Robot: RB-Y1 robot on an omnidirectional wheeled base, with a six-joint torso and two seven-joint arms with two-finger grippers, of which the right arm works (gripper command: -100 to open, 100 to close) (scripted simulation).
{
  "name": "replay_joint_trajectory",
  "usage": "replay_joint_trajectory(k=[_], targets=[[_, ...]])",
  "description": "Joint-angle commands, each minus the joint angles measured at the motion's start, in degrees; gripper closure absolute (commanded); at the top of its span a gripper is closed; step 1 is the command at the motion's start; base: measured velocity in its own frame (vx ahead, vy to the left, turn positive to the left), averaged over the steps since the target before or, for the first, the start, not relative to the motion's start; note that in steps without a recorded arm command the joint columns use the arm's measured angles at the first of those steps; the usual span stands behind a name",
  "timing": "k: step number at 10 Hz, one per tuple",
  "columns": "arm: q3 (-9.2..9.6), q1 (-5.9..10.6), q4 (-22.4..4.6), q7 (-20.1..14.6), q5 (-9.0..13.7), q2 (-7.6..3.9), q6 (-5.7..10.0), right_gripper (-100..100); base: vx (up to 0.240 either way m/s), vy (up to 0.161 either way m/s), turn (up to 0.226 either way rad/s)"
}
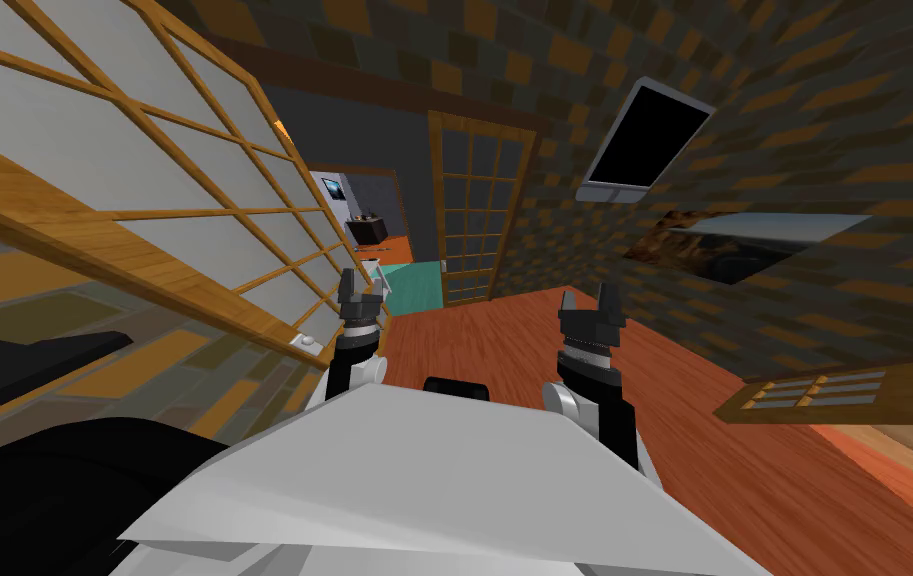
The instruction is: Pull the door open
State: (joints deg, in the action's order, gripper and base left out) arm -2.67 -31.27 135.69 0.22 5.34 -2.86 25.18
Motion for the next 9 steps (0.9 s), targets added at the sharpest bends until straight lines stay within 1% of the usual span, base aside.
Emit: replay_joint_trajectory(k=[1,2,4,5,6,9], targets=[[0.11,0.62,-2.16,-1.64,1.12,-0.35,0.68,-100,0.070,0.020,0.179],[0.14,0.80,-2.76,-2.10,1.44,-0.43,0.87,-100,0.097,0.023,0.164],[0.29,1.59,-5.50,-4.18,2.86,-0.80,1.73,-100,0.122,0.014,0.125],[0.33,1.84,-6.37,-4.85,3.32,-0.91,2.01,-100,0.114,0.017,0.136],[0.42,2.35,-8.11,-6.18,4.22,-1.12,2.55,-100,0.112,0.027,0.182],[0.59,3.25,-11.22,-8.54,5.84,-1.46,3.53,-100,0.103,0.011,0.125]])
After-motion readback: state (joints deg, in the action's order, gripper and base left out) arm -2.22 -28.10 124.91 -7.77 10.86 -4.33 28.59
